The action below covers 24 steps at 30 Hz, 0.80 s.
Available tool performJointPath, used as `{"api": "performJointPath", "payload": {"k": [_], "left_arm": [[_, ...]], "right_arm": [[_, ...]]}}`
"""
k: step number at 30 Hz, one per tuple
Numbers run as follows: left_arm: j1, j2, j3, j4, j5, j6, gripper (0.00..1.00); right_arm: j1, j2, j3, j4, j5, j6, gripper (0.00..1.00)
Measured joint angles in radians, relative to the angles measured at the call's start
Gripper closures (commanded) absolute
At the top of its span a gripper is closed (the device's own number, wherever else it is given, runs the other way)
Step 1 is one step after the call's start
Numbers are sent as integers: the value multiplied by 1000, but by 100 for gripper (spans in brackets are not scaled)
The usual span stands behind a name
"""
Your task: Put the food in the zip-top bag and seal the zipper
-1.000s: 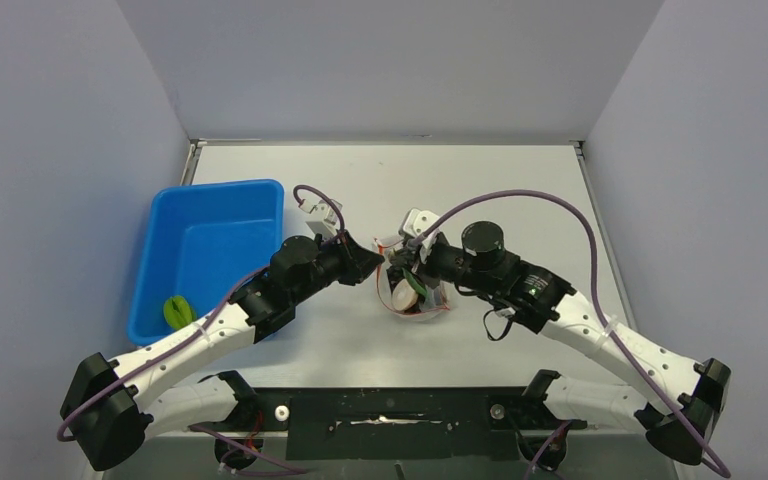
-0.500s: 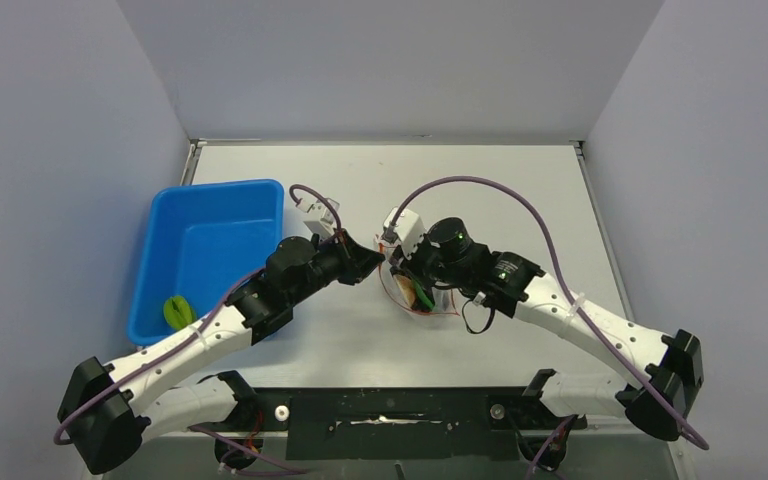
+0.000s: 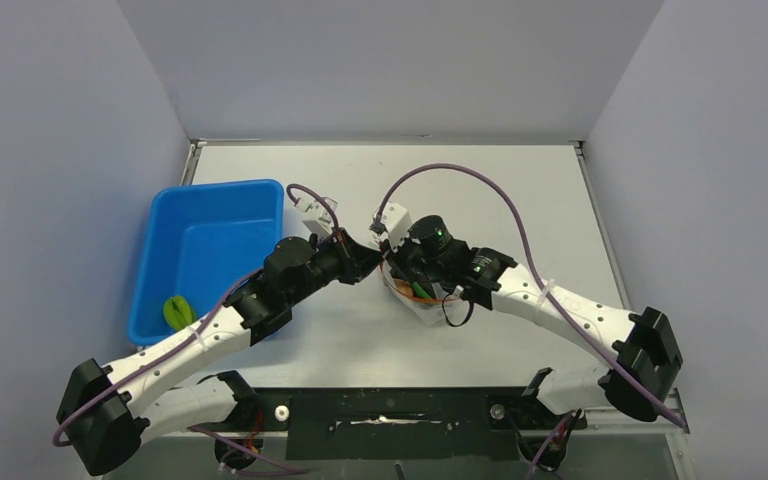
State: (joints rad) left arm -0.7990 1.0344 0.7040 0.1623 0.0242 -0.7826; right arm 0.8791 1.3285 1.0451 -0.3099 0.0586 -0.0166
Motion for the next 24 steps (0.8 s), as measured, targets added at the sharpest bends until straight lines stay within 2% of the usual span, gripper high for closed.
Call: {"api": "performJointPath", "payload": {"k": [5,10,18,24], "left_arm": [[0,0,0,14,0,-2,100],[0,-2,0,22,-10,-1,100],[0,-2,0,23,-21,1,100],[0,-1,0,23,-24,2,100]], "right_arm": [[0,-21,1,-37,3,-2,72],[0,-125,13,-147,4,0,61],[0,-295,30,-178,-2,43,60],[0,-326,30,-189,105,138,58]]}}
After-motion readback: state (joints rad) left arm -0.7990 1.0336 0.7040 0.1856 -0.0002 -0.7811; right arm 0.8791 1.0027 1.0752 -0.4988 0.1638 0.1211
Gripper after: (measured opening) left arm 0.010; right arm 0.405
